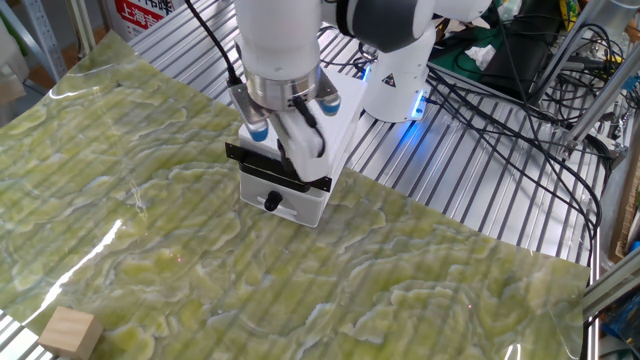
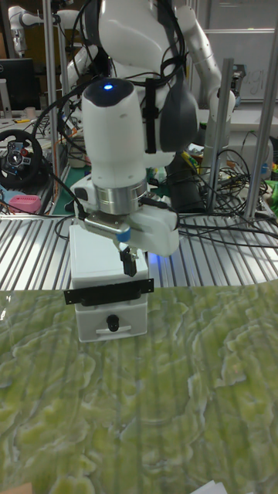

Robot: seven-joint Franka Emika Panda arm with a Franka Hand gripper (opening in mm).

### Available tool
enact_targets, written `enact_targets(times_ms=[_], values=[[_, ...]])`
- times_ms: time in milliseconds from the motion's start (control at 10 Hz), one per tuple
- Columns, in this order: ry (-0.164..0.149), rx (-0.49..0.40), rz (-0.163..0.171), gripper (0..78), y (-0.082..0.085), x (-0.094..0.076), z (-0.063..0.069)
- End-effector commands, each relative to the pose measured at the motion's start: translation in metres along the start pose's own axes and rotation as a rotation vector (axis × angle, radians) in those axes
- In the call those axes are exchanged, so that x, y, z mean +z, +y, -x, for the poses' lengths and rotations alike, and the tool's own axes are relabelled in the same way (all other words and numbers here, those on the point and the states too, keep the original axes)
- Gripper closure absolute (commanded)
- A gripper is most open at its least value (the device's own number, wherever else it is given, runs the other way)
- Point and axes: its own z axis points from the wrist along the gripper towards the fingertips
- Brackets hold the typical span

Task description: Take something out of a drawer

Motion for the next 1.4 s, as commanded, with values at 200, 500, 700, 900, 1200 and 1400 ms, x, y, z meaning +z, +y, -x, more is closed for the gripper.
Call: enact_targets(times_ms=[200,500,700,900,1200,1400], values=[[-0.034,0.122,-0.010,77.6,-0.005,0.001,0.014],[-0.063,0.227,-0.022,77.6,-0.007,0.009,0.017],[-0.069,0.277,-0.024,77.6,-0.007,0.010,0.017],[-0.080,0.319,-0.023,77.6,-0.007,0.010,0.017],[-0.111,0.362,-0.033,77.6,-0.007,0.010,0.017],[-0.109,0.368,-0.030,77.6,-0.007,0.010,0.017]])
